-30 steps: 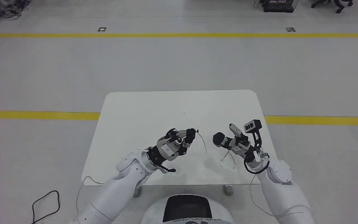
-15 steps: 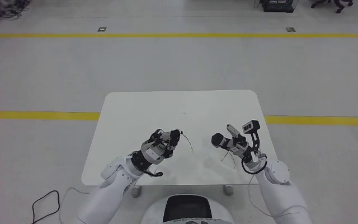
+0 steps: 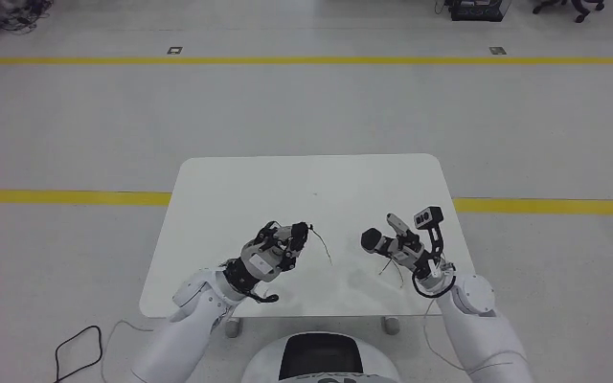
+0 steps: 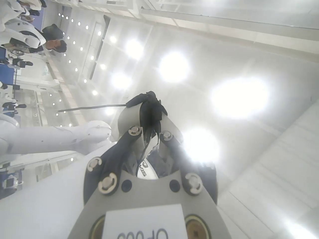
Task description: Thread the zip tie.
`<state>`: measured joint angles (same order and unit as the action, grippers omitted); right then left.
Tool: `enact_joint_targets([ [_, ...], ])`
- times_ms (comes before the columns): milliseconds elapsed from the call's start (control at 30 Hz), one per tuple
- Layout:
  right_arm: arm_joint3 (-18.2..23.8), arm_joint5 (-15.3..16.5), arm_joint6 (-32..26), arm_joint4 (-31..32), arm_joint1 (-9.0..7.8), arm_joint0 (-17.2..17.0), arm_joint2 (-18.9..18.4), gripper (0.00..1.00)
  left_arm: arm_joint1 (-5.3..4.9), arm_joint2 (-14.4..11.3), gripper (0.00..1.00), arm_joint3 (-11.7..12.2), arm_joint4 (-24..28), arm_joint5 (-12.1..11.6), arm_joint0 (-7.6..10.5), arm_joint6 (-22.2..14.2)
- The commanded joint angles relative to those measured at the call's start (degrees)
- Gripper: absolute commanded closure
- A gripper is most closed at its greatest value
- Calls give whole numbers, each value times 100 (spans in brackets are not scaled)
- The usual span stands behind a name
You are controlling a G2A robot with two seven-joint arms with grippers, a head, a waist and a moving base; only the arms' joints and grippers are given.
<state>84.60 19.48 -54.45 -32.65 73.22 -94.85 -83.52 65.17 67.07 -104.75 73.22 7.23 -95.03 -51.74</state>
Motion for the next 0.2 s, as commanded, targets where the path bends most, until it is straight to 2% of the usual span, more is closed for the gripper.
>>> enact_joint_targets([
  [0,0,0,0,0,0,0,0,0,0,0,100,0,0,0,0,0],
  [167,0,0,0,0,0,0,0,0,0,0,100,0,0,0,0,0],
])
